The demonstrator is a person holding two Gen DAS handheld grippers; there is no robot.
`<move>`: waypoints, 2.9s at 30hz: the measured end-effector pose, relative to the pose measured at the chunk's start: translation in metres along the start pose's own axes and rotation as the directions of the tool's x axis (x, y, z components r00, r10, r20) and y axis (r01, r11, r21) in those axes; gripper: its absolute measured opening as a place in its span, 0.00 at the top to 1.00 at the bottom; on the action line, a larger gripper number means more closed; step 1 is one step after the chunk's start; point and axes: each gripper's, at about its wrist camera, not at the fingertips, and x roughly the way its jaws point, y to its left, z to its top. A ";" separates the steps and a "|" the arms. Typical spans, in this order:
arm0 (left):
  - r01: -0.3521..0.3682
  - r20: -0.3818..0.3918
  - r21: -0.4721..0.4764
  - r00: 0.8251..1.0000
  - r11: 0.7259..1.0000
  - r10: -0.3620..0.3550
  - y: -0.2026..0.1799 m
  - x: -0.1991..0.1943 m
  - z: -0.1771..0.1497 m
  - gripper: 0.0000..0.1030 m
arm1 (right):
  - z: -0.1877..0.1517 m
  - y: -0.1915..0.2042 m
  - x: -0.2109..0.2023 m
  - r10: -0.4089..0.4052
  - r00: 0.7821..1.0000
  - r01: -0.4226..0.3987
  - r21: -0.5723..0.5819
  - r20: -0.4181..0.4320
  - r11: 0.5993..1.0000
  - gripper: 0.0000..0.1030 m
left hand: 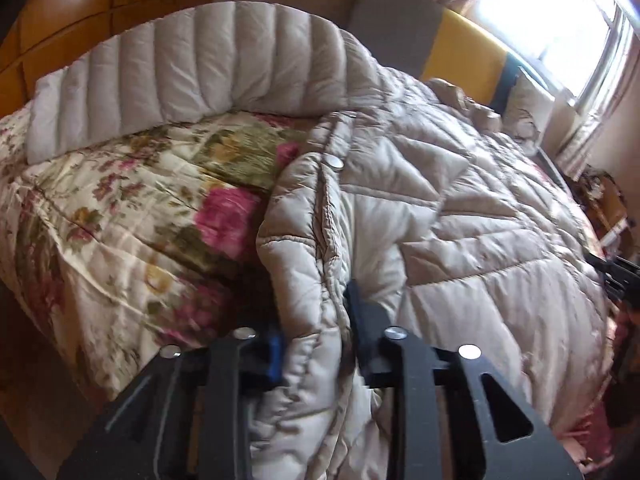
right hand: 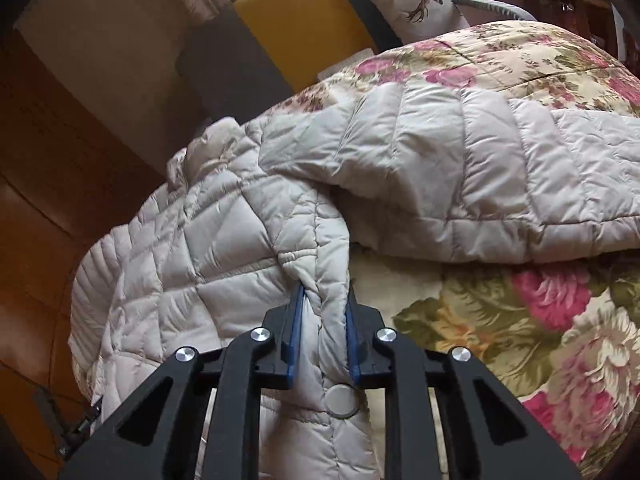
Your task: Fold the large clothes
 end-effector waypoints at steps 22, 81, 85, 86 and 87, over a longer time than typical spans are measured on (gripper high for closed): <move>-0.001 0.201 -0.463 0.974 0.886 0.106 0.126 -0.031 0.068 0.13 | 0.026 0.096 0.046 -0.044 0.989 0.096 -0.392 0.140 0.915 0.23; 0.115 0.603 -0.354 0.787 0.928 0.133 0.046 -0.121 0.158 0.92 | 0.007 0.086 0.103 -0.131 0.991 0.125 -0.398 0.013 0.909 0.07; 0.129 0.576 -0.176 0.818 0.976 -0.005 -0.034 -0.100 0.181 0.92 | 0.007 0.085 0.103 -0.120 0.993 0.115 -0.392 0.010 0.913 0.07; 0.130 0.562 -0.139 0.826 0.982 -0.030 -0.050 -0.094 0.183 0.92 | 0.008 0.085 0.103 -0.116 0.993 0.110 -0.390 0.009 0.914 0.07; 0.125 0.535 -0.083 0.842 0.989 -0.062 -0.074 -0.083 0.186 0.92 | 0.008 0.084 0.103 -0.112 0.994 0.106 -0.387 0.008 0.916 0.07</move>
